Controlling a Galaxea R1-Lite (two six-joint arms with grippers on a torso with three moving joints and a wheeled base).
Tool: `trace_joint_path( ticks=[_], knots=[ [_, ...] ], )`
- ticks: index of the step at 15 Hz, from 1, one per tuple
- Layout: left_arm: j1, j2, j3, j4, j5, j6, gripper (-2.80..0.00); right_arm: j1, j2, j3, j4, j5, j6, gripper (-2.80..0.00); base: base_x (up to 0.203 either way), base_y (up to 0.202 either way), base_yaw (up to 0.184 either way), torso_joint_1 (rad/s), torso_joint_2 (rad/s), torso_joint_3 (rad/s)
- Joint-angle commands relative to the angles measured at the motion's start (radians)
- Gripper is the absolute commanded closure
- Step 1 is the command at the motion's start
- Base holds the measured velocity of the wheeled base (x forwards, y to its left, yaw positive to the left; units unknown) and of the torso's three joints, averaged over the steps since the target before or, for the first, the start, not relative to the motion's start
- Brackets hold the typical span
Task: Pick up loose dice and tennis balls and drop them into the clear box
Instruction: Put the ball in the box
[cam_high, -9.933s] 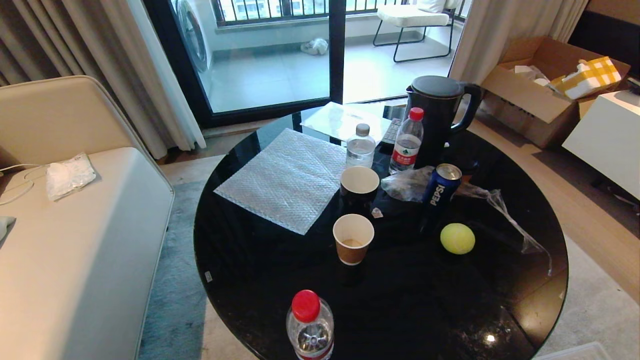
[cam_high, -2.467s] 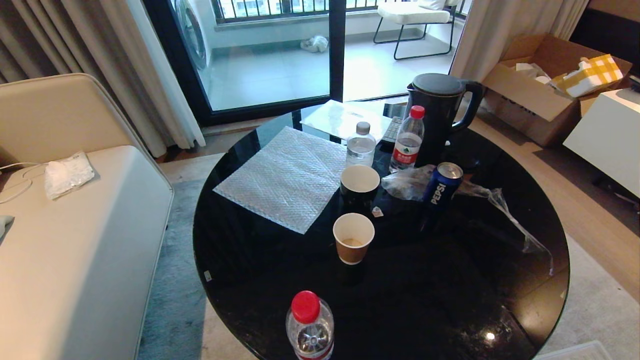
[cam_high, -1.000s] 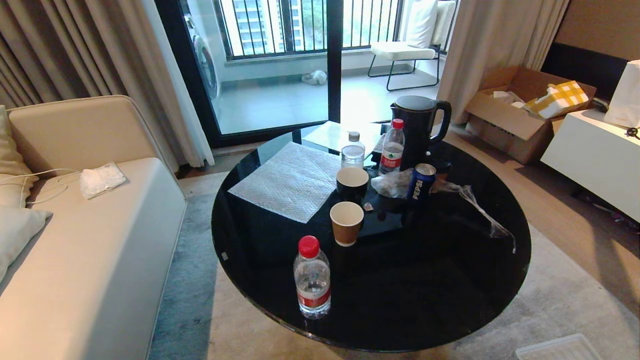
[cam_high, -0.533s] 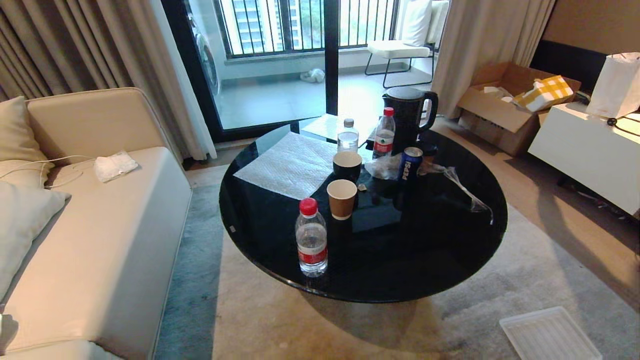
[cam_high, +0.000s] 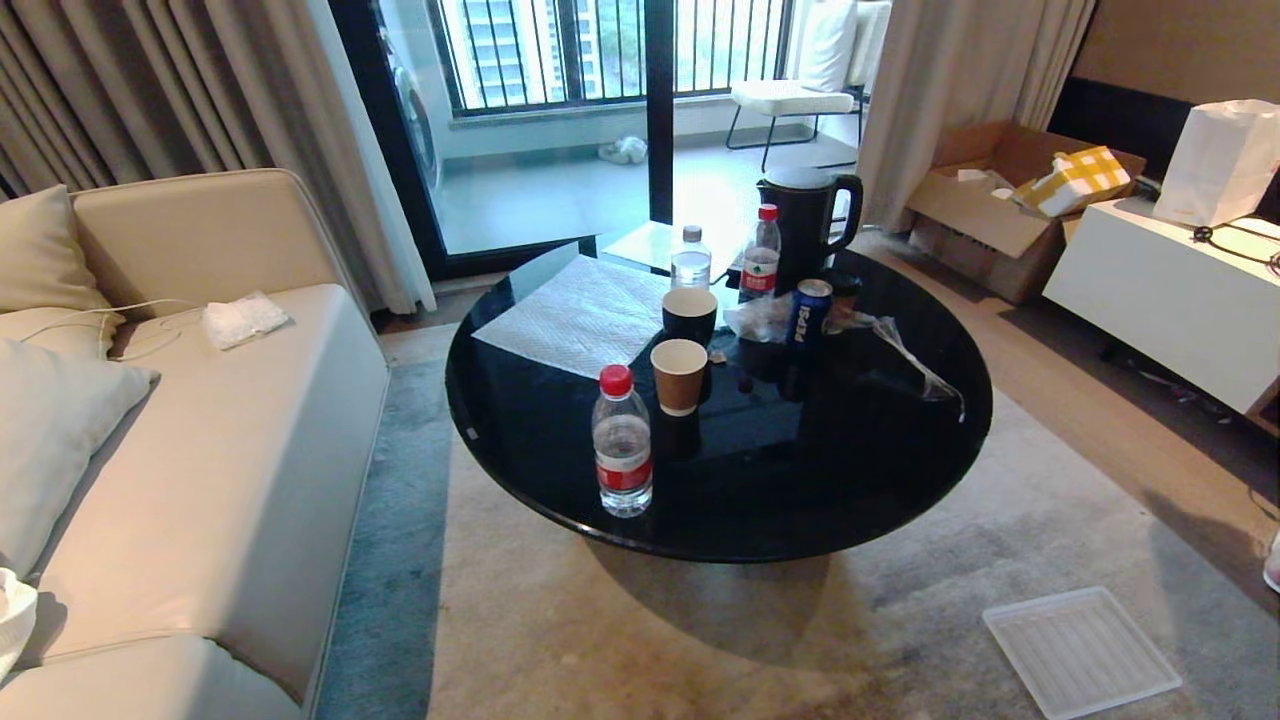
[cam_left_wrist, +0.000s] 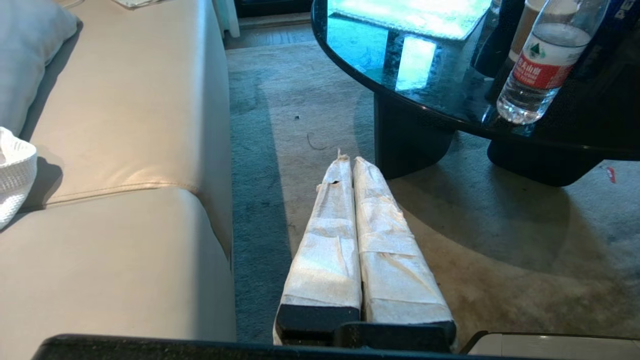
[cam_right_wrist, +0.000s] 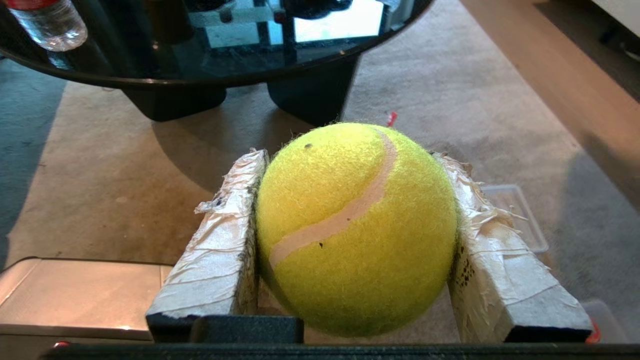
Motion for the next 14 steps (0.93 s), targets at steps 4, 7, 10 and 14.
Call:
trace_joint_path(
  ticks=[4, 7, 10, 14],
  knots=[
    [0.000, 0.000, 0.000, 0.000, 0.000, 0.000, 0.00, 0.000, 0.001, 0.000, 0.002, 0.001, 0.001, 0.00, -0.003, 0.007, -0.136, 0.001, 0.00, 0.004],
    [0.000, 0.000, 0.000, 0.000, 0.000, 0.000, 0.00, 0.000, 0.001, 0.000, 0.002, 0.001, 0.001, 0.00, 0.001, 0.009, -0.165, 0.005, 0.00, 0.003],
    [0.000, 0.000, 0.000, 0.000, 0.000, 0.000, 0.00, 0.000, 0.001, 0.000, 0.002, 0.001, 0.001, 0.00, 0.001, 0.012, -0.164, 0.005, 0.00, 0.004],
    [0.000, 0.001, 0.000, 0.000, 0.000, -0.001, 0.00, 0.000, 0.001, 0.000, 0.002, 0.001, 0.001, 0.00, -0.001, 0.010, -0.164, 0.006, 0.00, 0.003]
  ],
)
